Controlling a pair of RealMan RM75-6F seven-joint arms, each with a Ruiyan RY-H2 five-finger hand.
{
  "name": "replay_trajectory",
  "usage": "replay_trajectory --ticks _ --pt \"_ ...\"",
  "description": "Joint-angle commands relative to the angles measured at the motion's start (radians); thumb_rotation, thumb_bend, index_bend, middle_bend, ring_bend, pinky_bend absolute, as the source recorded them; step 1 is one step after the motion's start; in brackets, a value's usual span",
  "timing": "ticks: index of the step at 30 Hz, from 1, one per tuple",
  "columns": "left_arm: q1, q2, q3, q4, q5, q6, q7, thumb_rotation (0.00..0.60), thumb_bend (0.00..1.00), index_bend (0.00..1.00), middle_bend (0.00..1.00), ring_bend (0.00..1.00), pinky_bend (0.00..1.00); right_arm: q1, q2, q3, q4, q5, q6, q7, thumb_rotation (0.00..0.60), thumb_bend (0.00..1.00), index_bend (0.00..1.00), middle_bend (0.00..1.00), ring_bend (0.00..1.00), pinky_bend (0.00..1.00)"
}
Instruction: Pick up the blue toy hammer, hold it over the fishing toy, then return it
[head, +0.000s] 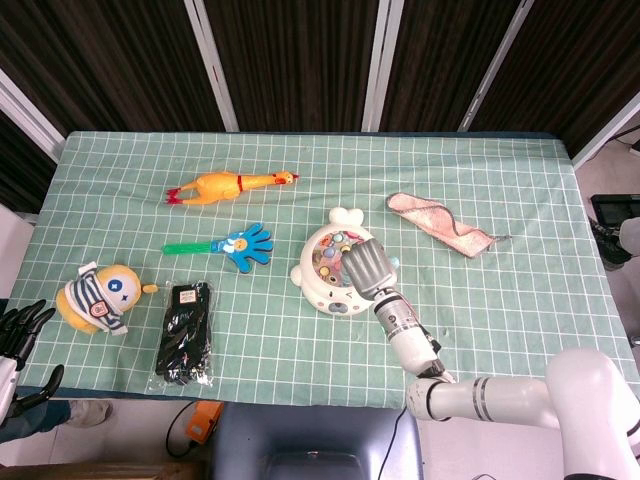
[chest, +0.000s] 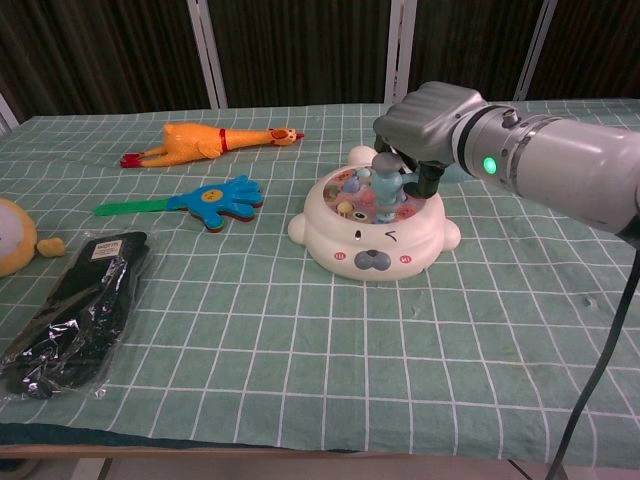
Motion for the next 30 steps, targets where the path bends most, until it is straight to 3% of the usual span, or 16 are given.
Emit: replay_trajectory --ticks 1,8,14,30 --pt "0.001 0.000 0.000 -0.001 -0.001 0.002 0.000 0.600 0.41 0.00 0.00 0.00 0.00 0.009 -0.010 -0.004 0.006 0.004 0.005 0.001 0.600 0.55 1.00 0.73 0.87 1.00" --pt "0.001 0.001 -0.002 0.001 -0.004 0.002 -0.004 0.600 0.41 0.00 0.00 0.00 0.00 0.015 0.003 -0.013 -0.001 0.020 0.025 -0.007 0.600 0.55 1.00 0.73 0.87 1.00" --pt "0.002 0.001 -0.002 -0.001 -0.007 0.001 -0.005 0.600 0.41 0.00 0.00 0.00 0.00 0.013 0.017 0.018 -0.004 -0.010 0.027 0.074 0.600 0.55 1.00 0.73 0.87 1.00" --pt "-0.003 0.004 -0.008 0.006 -0.020 -0.006 -0.023 0.600 0.41 0.00 0.00 0.00 0.00 0.059 -0.076 0.006 0.148 0.040 -0.010 0.049 0.600 0.55 1.00 0.73 0.87 1.00"
